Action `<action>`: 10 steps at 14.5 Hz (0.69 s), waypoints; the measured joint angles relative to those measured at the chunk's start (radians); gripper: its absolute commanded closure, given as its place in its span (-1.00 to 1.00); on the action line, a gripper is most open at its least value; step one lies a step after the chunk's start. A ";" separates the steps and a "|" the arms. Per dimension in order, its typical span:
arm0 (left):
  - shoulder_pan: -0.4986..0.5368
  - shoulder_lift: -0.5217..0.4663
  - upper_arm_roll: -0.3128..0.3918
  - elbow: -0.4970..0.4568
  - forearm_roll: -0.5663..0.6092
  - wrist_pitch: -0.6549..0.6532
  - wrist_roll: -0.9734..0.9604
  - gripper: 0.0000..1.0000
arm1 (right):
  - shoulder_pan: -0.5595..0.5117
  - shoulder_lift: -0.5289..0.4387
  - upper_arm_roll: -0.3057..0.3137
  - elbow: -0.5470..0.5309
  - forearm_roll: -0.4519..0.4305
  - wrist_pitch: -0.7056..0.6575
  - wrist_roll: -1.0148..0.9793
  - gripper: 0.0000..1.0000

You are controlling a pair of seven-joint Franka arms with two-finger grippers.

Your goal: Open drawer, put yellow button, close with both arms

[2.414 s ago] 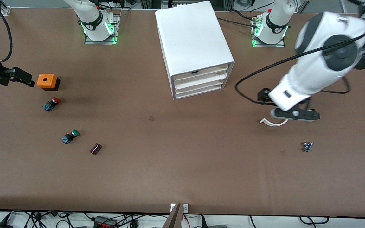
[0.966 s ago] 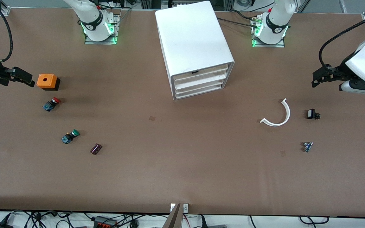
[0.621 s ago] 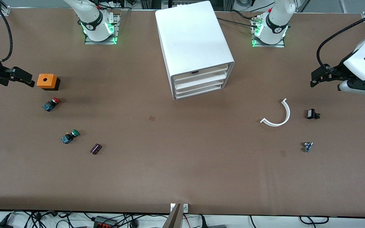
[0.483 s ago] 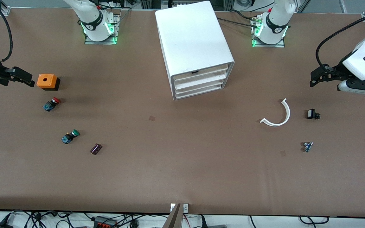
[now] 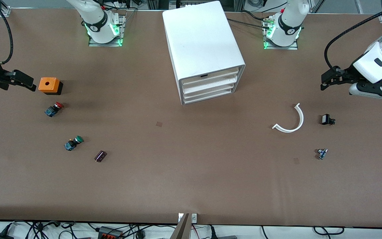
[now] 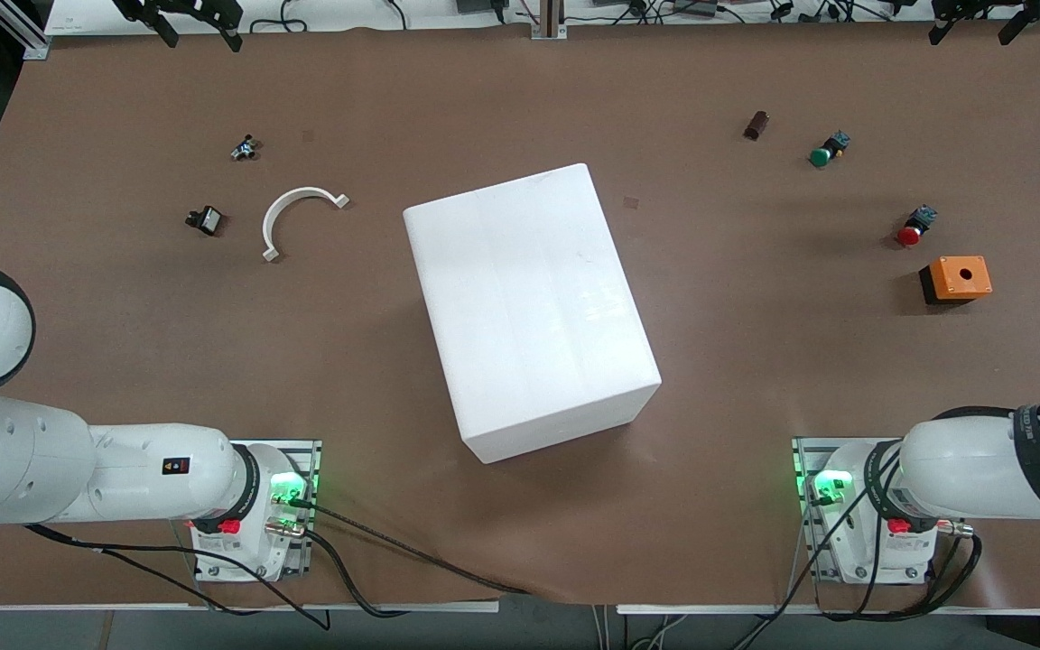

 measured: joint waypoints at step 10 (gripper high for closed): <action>0.000 0.000 0.000 0.000 0.000 -0.004 0.000 -1.00 | 0.000 -0.009 0.006 0.000 0.000 0.000 0.000 -1.00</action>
